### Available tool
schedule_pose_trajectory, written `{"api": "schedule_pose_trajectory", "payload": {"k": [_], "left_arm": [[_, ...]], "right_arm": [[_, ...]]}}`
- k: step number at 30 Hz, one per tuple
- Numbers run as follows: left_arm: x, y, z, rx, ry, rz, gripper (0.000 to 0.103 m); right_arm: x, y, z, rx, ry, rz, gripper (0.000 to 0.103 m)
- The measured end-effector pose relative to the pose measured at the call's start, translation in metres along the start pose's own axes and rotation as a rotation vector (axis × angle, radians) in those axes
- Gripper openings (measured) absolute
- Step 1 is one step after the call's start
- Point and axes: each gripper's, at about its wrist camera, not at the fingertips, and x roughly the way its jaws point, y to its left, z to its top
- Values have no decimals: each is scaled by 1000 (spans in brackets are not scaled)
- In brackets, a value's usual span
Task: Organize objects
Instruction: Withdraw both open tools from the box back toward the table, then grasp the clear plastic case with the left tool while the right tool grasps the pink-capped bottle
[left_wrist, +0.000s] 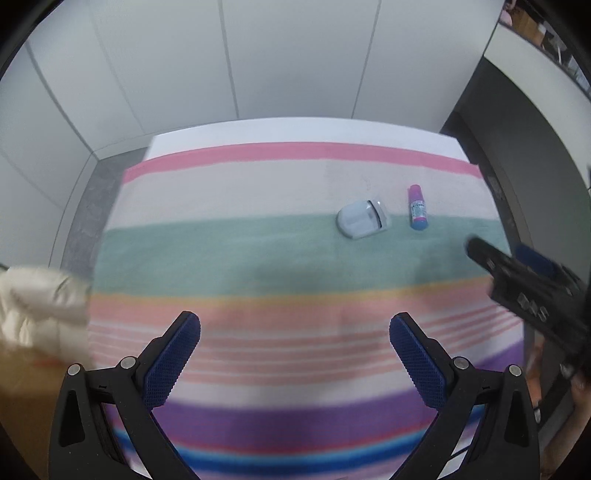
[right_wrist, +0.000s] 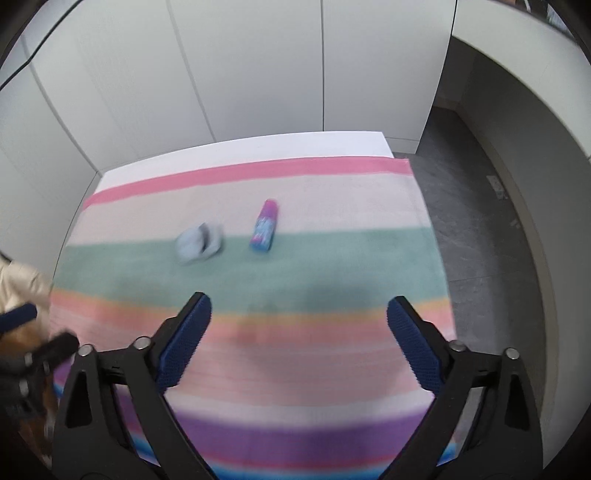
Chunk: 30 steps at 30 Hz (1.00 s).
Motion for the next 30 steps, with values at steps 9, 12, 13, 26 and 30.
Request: {"api": "schedule_pose_trajectory", "payload": {"k": [9, 12, 13, 26, 30], "left_arm": [[71, -32, 27, 22, 57, -44, 103], [84, -42, 35, 23, 61, -46, 102], [87, -44, 38, 18, 61, -51, 102], [105, -72, 61, -74, 26, 42, 59], [105, -70, 59, -52, 18, 46, 59]], "right_arm": [[95, 27, 38, -107, -6, -12, 58], [92, 27, 40, -134, -25, -12, 27], [91, 24, 39, -126, -25, -19, 19], [59, -30, 9, 8, 2, -13, 19], [53, -28, 8, 6, 1, -16, 19]]}}
